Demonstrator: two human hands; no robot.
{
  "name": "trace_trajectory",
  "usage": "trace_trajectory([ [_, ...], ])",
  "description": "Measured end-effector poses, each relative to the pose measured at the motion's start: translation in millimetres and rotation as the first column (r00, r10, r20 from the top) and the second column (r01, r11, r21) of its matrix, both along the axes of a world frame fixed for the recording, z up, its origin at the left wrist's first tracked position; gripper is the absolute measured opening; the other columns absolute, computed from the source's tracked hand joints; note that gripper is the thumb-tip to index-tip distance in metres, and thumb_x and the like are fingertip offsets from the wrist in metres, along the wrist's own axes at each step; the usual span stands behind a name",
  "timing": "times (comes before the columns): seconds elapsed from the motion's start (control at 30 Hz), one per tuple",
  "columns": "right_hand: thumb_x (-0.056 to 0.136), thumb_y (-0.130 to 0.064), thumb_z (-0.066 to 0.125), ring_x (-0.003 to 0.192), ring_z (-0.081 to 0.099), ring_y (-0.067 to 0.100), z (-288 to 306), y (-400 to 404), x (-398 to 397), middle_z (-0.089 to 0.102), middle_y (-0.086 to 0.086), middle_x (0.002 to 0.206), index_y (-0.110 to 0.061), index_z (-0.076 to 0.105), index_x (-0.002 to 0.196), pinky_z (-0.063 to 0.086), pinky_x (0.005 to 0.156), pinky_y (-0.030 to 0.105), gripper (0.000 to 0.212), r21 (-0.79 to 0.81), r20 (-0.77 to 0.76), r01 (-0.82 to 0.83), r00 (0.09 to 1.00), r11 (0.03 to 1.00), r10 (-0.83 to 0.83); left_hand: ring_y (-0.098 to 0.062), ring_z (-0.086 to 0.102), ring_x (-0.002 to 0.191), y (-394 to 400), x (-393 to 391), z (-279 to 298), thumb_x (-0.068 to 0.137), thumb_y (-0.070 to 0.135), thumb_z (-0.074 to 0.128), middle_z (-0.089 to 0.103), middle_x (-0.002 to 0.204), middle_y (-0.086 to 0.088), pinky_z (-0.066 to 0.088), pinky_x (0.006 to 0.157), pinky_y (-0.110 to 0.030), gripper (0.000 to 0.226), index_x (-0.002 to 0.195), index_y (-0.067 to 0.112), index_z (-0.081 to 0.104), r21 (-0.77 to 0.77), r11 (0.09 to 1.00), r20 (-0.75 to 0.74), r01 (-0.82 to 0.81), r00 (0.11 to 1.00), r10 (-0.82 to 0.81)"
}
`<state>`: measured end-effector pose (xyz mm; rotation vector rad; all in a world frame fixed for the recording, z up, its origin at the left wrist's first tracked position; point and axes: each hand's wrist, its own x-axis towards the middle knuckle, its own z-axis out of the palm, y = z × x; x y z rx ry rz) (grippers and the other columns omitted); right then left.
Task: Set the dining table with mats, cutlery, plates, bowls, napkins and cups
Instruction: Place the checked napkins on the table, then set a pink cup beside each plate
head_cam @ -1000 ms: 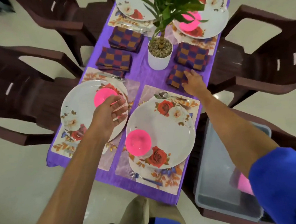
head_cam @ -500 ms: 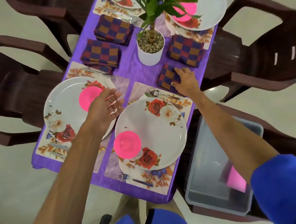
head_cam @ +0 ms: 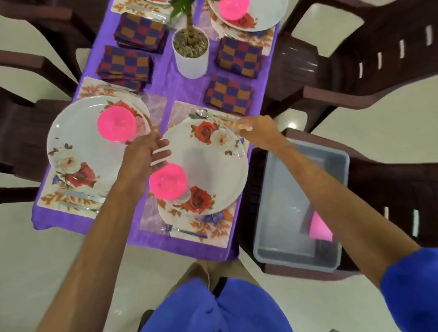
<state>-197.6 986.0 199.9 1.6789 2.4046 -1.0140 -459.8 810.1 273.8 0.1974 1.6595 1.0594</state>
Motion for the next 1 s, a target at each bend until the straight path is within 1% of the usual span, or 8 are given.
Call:
trace_trajectory([
  [0.1, 0.097, -0.015, 0.063, 0.119, 0.066, 0.03, 15.7, -50.1, 26.9, 0.072, 0.011, 0.127, -0.012, 0.074, 0.126, 0.045, 0.102, 0.032, 0.031, -0.042, 0.0, 0.021, 1.0, 0.999, -0.021, -0.021, 0.072, 0.091, -34.0, 23.1, 2.0, 0.104, 0.031, 0.059, 0.075, 0.11, -0.004, 0.056, 0.083, -0.035, 0.025, 0.121, 0.013, 0.067, 0.037, 0.997, -0.043, 0.072, 0.997, -0.071],
  [0.23, 0.098, -0.005, 0.061, 0.114, 0.068, 0.028, 35.0, -148.9, 68.5, 0.074, 0.012, 0.121, -0.005, 0.075, 0.118, 0.045, 0.094, 0.019, 0.025, -0.171, -0.106, 0.027, 0.993, 0.985, -0.045, -0.021, 0.074, 0.094, -89.8, 71.7, 0.4, 0.105, 0.029, 0.058, 0.077, 0.111, -0.005, 0.057, 0.086, -0.038, 0.03, 0.126, 0.01, 0.067, 0.056, 0.991, -0.058, 0.12, 0.991, -0.117],
  [0.37, 0.095, -0.007, 0.064, 0.104, 0.072, 0.026, 39.3, -229.2, 116.4, 0.078, 0.009, 0.109, -0.008, 0.079, 0.107, 0.054, 0.099, 0.037, 0.019, -0.254, -0.177, 0.14, 0.966, 0.957, -0.188, -0.017, 0.072, 0.089, -133.3, 136.3, -0.1, 0.105, 0.027, 0.054, 0.075, 0.106, -0.001, 0.057, 0.081, -0.034, 0.022, 0.119, 0.015, 0.067, 0.046, 0.985, -0.013, 0.164, 0.986, -0.164],
  [0.5, 0.098, -0.012, 0.064, 0.106, 0.071, 0.026, 42.2, -284.0, 173.3, 0.077, 0.011, 0.113, -0.007, 0.079, 0.107, 0.052, 0.098, 0.036, 0.018, -0.307, -0.147, 0.226, 0.948, 0.925, -0.281, -0.016, 0.071, 0.086, -164.8, 194.7, 0.6, 0.107, 0.031, 0.054, 0.077, 0.098, 0.002, 0.058, 0.076, -0.031, 0.025, 0.119, 0.014, 0.069, 0.012, 0.972, 0.026, 0.234, 0.972, -0.235],
  [0.6, 0.1, -0.017, 0.061, 0.1, 0.073, 0.029, 30.1, -300.3, 215.8, 0.077, 0.007, 0.11, -0.01, 0.078, 0.105, 0.056, 0.094, 0.041, 0.018, -0.374, -0.113, 0.25, 0.943, 0.893, -0.312, -0.018, 0.075, 0.094, -177.2, 226.3, -2.4, 0.105, 0.037, 0.058, 0.079, 0.103, 0.003, 0.057, 0.091, -0.041, 0.032, 0.122, 0.013, 0.07, -0.043, 0.965, 0.028, 0.258, 0.966, -0.257],
  [0.8, 0.098, -0.018, 0.063, 0.098, 0.075, 0.029, 2.0, -280.2, 306.5, 0.077, 0.006, 0.108, -0.018, 0.077, 0.105, 0.057, 0.085, 0.036, 0.016, -0.509, -0.037, 0.406, 0.87, 0.759, -0.491, -0.026, 0.074, 0.105, -171.6, 294.9, -31.2, 0.106, 0.032, 0.057, 0.078, 0.114, -0.006, 0.058, 0.094, -0.042, 0.028, 0.123, 0.014, 0.069, -0.165, 0.966, 0.071, 0.2, 0.979, -0.191],
  [0.87, 0.098, -0.019, 0.064, 0.104, 0.072, 0.031, -19.6, -258.0, 335.1, 0.074, 0.01, 0.117, -0.02, 0.074, 0.11, 0.058, 0.092, 0.037, 0.015, -0.479, 0.009, 0.428, 0.875, 0.766, -0.483, -0.025, 0.073, 0.102, -159.7, 316.4, -48.0, 0.107, 0.03, 0.055, 0.077, 0.116, -0.007, 0.057, 0.089, -0.039, 0.027, 0.123, 0.014, 0.068, -0.202, 0.962, 0.086, 0.182, 0.982, -0.168],
  [1.0, 0.091, -0.027, 0.076, 0.127, 0.056, 0.037, -91.7, -192.8, 384.7, 0.055, 0.022, 0.141, -0.005, 0.043, 0.151, 0.045, 0.104, 0.037, 0.071, -0.302, 0.242, 0.327, 0.935, 0.896, -0.26, -0.021, 0.073, 0.102, -122.8, 354.4, -100.4, 0.105, 0.033, 0.058, 0.075, 0.123, -0.007, 0.056, 0.087, -0.036, 0.03, 0.127, 0.015, 0.066, -0.259, 0.956, 0.071, 0.136, 0.99, -0.122],
])
